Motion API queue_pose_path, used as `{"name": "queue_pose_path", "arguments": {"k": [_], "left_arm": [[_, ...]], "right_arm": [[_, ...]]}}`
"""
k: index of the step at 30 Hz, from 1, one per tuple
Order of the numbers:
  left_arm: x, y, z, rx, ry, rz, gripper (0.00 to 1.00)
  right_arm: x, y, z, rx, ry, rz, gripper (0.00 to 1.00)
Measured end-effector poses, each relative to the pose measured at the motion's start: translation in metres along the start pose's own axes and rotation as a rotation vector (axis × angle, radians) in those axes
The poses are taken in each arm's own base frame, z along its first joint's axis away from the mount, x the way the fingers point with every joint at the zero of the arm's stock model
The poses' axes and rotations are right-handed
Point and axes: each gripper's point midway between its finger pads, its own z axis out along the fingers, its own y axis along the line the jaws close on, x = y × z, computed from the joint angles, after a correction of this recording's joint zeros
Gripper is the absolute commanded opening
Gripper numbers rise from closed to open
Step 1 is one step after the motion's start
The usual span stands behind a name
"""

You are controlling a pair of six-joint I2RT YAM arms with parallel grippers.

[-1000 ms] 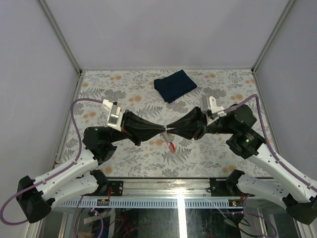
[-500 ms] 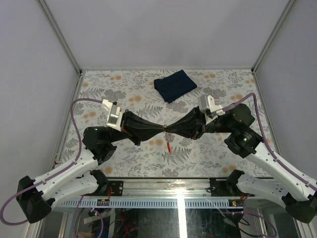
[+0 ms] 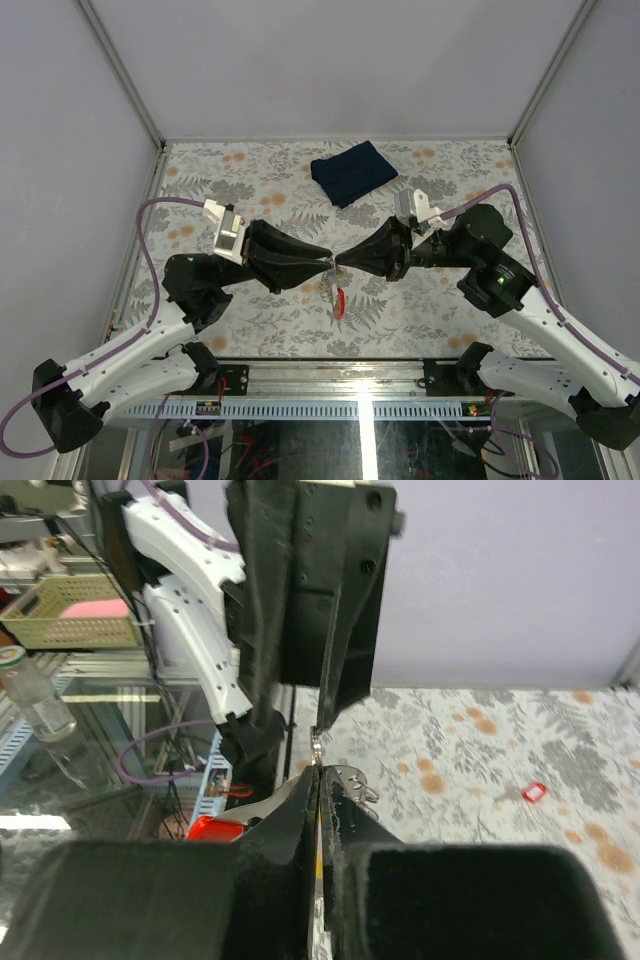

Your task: Put the keys on the keyring

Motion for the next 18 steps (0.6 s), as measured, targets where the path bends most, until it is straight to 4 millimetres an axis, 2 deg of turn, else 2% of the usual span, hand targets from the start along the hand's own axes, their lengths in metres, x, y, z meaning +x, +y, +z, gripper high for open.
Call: {"name": "queue_pose_path", "arguments": {"k": [3,8,11,14,18], "left_arm": [[-0.007,-0.003,-0.001,-0.008,0.010,0.027,0.35],[-0.027,-0.014,-0.003,-0.018,0.014,0.104,0.36],[-0.031,-0.012,-0.004,-0.041,0.033,0.131,0.36],[-0.027,-0.006,-0.005,-0.076,0.076,0.140,0.41],[-0.010,0.009,-0.012,-0.147,0.148,0.127,0.51]], "right_arm": [[0.003,-0.006,-0.006,0.054,0.068,0.003,0.00],[-0.002,-0.013,-0.019,0.135,0.181,-0.027,0.00],[-0.002,-0.019,-0.026,0.171,0.259,-0.035,0.00],[0.008,-0.026,-0.032,0.210,0.342,-0.023,0.00],[0.031,-0.039,-0.042,0.274,0.483,0.024,0.00]]}}
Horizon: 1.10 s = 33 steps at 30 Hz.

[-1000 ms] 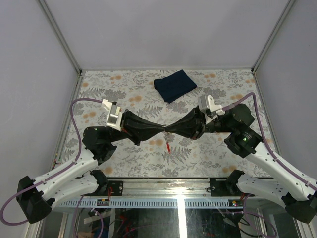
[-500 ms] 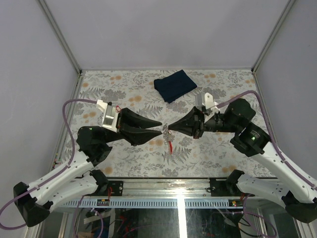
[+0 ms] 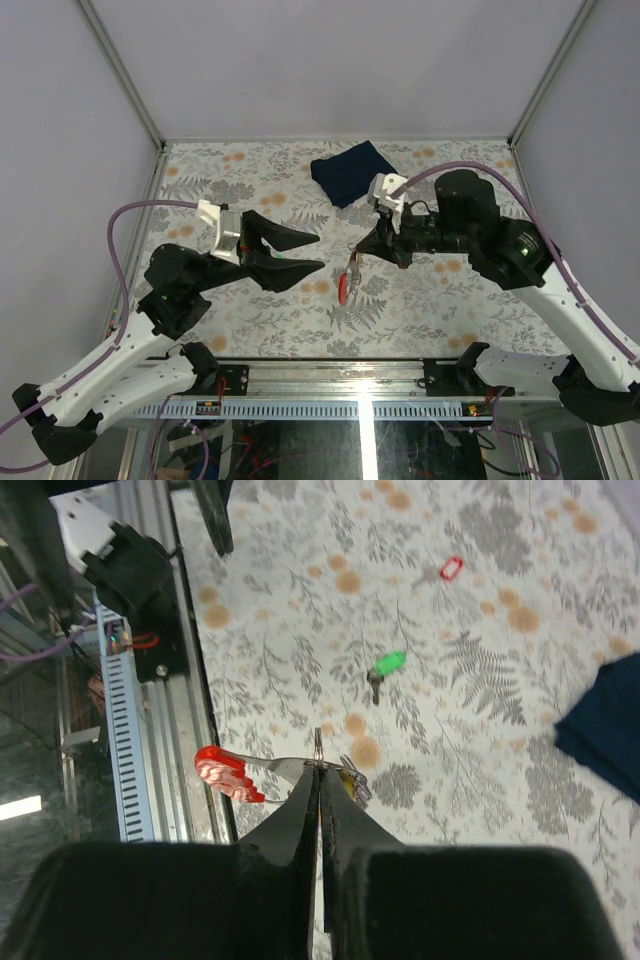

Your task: Put the keys on the keyring

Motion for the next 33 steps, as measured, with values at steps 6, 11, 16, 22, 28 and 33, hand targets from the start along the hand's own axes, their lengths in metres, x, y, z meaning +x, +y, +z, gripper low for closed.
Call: {"name": "queue_pose_path", "arguments": {"k": [6,11,16,22,28,33], "left_arm": [[0.033,0.022,-0.006,-0.108,0.122,-0.020,0.57],[0.048,0.034,-0.009,-0.160,0.181,-0.022,0.59],[0.064,0.043,-0.012,-0.199,0.234,-0.035,0.60],[0.076,0.049,-0.013,-0.220,0.273,-0.040,0.60],[0.082,0.051,-0.015,-0.226,0.293,-0.047,0.60],[0.089,0.053,-0.016,-0.232,0.317,-0.060,0.59]], "right_arm": [[0.027,-0.018,0.006,0.079,0.176,0.063,0.00],[0.036,-0.023,0.012,0.125,0.279,0.084,0.00],[0.046,-0.029,0.018,0.168,0.383,0.122,0.00],[0.072,-0.036,0.022,0.204,0.545,0.187,0.00],[0.095,-0.034,0.022,0.203,0.672,0.238,0.00],[0.098,-0.024,0.027,0.151,0.670,0.265,0.00]]}}
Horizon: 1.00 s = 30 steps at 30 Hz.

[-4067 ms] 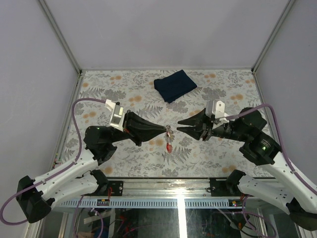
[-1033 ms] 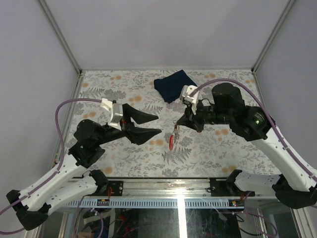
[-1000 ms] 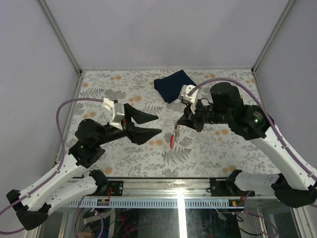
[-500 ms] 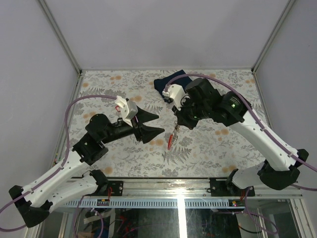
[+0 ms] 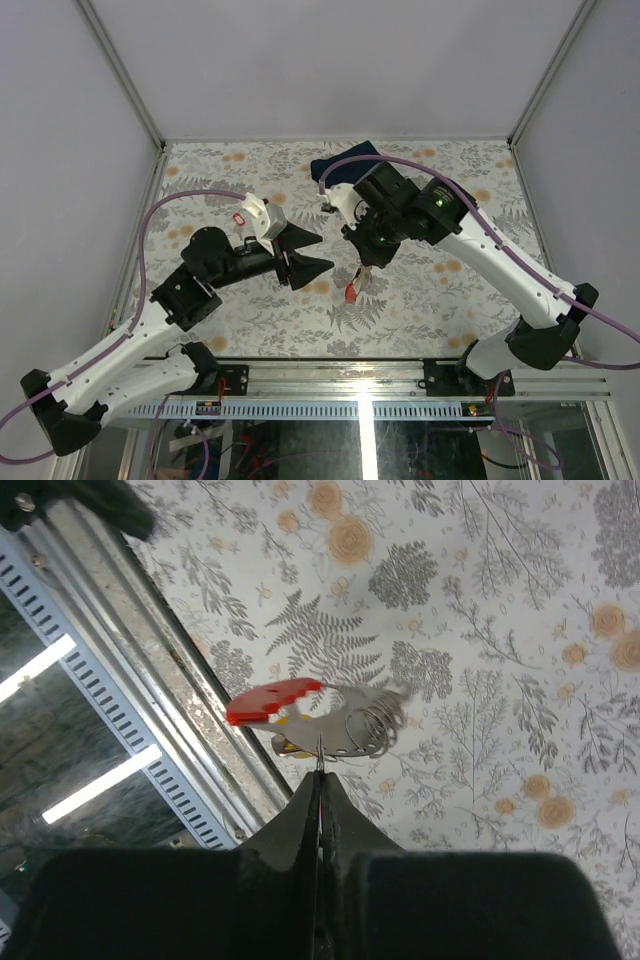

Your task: Put the keys on the keyring

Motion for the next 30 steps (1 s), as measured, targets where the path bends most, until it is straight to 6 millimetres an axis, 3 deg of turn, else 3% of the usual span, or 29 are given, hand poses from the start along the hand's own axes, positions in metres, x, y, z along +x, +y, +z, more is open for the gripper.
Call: {"name": "queue_pose_path", "arguments": {"k": [3,6,11,15,24,27,30], "left_arm": [[0.002,0.000,0.000,-0.001,0.006,-0.002,0.57],[0.002,0.001,0.000,-0.001,0.007,0.003,0.53],[0.005,0.002,0.002,0.002,0.018,0.009,0.43],[0.017,0.002,0.006,0.018,0.058,0.009,0.43],[0.054,-0.005,0.010,0.128,0.197,0.041,0.37],[0.057,-0.008,0.012,0.166,0.223,0.058,0.30],[0.055,-0.012,0.013,0.201,0.228,0.077,0.29]], "right_arm": [[0.009,-0.003,0.003,0.010,0.036,0.013,0.00],[0.005,0.008,0.007,-0.057,0.019,0.026,0.00],[0.010,0.009,0.012,-0.090,0.032,0.047,0.00],[0.014,0.017,0.020,-0.162,0.038,0.065,0.00],[0.007,0.033,0.017,-0.259,0.001,0.047,0.00],[0.006,0.037,0.014,-0.282,-0.010,0.042,0.00],[0.005,0.039,0.011,-0.292,-0.021,0.037,0.00]]}}
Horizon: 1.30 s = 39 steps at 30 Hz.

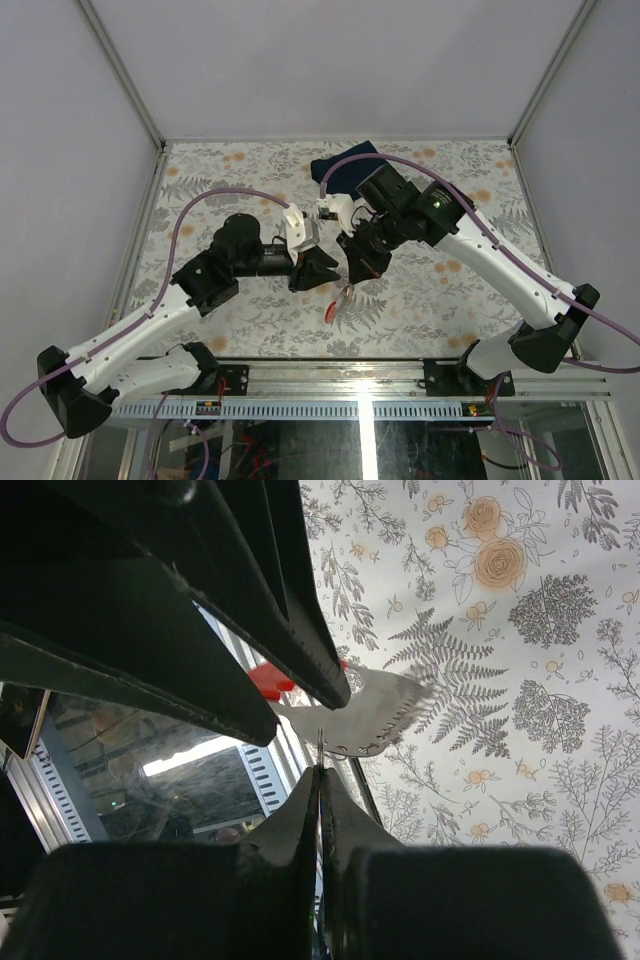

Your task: Put the keys on the keyring

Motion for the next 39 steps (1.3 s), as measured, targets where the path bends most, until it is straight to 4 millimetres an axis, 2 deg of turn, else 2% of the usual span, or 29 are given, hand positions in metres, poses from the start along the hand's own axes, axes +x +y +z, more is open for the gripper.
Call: {"name": "queue_pose_path", "arguments": {"k": [14,19,24,29,39], "left_arm": [[0.007,-0.015,0.013,0.101,0.042,0.024,0.24],[0.006,-0.018,0.017,0.117,0.045,0.034,0.20],[0.003,-0.018,0.018,0.120,0.044,0.043,0.20],[0.010,-0.020,0.017,0.124,0.071,0.037,0.22],[0.010,-0.020,0.016,0.125,0.077,0.043,0.15]], "right_arm": [[-0.002,0.004,-0.001,-0.020,-0.012,-0.012,0.00],[-0.004,0.006,-0.002,-0.032,-0.022,-0.017,0.00],[-0.004,0.009,-0.006,-0.032,-0.036,-0.025,0.00],[-0.005,0.010,-0.010,-0.028,-0.052,-0.035,0.00],[-0.005,0.011,-0.011,-0.029,-0.052,-0.042,0.00]]}}
